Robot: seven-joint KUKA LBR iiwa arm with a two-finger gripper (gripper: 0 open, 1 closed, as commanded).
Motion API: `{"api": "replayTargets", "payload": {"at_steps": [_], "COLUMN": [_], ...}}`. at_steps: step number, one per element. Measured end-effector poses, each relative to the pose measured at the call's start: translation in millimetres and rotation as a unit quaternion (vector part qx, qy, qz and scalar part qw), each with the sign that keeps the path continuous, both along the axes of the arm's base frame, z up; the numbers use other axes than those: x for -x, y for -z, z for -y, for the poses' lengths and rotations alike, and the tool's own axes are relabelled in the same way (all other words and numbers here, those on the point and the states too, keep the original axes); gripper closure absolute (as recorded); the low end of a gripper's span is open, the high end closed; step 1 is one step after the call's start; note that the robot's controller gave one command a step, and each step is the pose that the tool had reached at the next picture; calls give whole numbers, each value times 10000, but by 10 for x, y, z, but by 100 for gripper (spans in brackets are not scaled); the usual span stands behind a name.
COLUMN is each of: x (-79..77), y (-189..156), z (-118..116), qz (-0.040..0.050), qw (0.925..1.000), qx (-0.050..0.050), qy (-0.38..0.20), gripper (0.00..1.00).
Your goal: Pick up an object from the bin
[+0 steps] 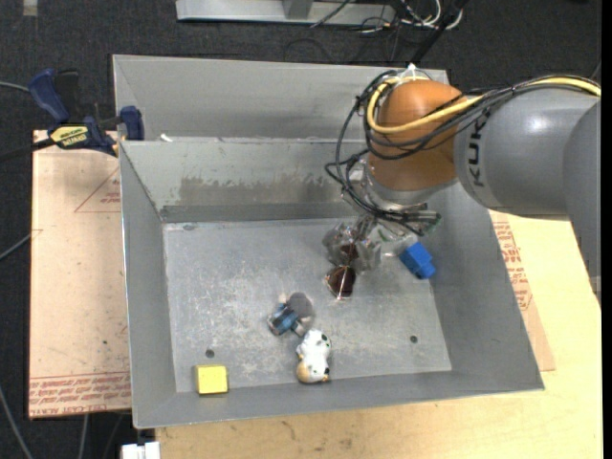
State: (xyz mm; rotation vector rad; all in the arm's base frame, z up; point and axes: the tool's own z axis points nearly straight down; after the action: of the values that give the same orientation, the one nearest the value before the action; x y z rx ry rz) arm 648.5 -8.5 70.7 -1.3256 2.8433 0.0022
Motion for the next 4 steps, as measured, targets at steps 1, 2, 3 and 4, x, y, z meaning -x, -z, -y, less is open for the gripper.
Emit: {"api": "replayTargets", "payload": {"at_steps": [1,2,3,4], "x": [0,11,16,18], "y": [0,-27,-143,-277], "z": [0,-1,-4,-7], "qz": [1,-17,-25,-33], "qw": [10000,10000,10000,10000], "qx": [0,0,3,2], "qy": [0,1,0,3], "gripper": [100,100,100,100]}}
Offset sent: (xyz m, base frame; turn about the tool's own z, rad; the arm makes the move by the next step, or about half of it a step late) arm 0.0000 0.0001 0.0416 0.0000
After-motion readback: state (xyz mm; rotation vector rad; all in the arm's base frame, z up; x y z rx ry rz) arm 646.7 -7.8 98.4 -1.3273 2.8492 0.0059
